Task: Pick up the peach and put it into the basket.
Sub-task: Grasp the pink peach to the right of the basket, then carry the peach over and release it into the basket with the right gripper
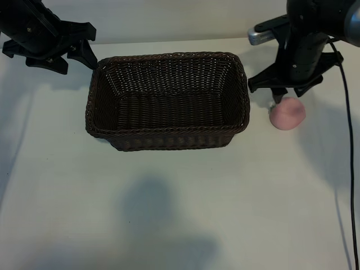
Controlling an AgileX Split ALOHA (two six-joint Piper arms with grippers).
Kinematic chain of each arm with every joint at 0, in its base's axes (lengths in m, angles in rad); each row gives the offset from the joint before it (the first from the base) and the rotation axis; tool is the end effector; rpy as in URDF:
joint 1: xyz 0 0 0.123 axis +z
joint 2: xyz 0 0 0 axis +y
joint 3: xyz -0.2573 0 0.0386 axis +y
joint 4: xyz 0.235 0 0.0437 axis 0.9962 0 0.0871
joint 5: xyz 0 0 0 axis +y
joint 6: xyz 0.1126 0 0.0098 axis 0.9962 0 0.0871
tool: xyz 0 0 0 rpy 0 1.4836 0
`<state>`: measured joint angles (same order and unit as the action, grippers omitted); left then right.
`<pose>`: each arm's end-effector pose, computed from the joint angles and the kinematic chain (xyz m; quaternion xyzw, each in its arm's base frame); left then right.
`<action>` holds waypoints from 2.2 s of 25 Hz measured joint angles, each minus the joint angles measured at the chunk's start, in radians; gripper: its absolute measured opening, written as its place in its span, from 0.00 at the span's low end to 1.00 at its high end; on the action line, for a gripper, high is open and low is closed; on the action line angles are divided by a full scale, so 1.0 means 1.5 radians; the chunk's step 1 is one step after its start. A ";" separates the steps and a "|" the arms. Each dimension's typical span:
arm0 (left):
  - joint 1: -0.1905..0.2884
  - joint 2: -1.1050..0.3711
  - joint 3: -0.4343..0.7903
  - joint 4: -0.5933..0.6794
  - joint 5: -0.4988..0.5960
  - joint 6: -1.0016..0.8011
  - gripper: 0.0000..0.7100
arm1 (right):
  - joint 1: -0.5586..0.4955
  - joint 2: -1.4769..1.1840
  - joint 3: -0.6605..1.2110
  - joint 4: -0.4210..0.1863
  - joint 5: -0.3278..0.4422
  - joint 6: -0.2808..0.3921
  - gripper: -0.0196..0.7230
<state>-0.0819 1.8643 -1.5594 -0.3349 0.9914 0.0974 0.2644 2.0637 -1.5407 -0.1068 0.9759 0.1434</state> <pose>0.3859 -0.0629 0.2287 0.0224 0.9718 -0.1522 0.1785 0.3880 0.0947 0.1408 -0.0864 0.9920 -0.0294 0.0871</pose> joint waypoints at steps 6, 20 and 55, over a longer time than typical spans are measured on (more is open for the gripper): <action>0.000 0.000 0.000 0.001 0.000 0.000 0.84 | -0.016 0.020 0.027 0.060 -0.027 -0.040 0.57; 0.000 0.000 0.000 0.001 0.000 0.000 0.84 | -0.016 -0.001 -0.018 0.030 0.061 -0.035 0.08; 0.000 0.000 0.000 0.001 -0.002 0.001 0.84 | 0.184 0.066 -0.184 0.132 -0.003 -0.069 0.08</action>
<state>-0.0819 1.8643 -1.5594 -0.3339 0.9886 0.0985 0.5409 2.1620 -1.8162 0.0913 0.9720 0.0403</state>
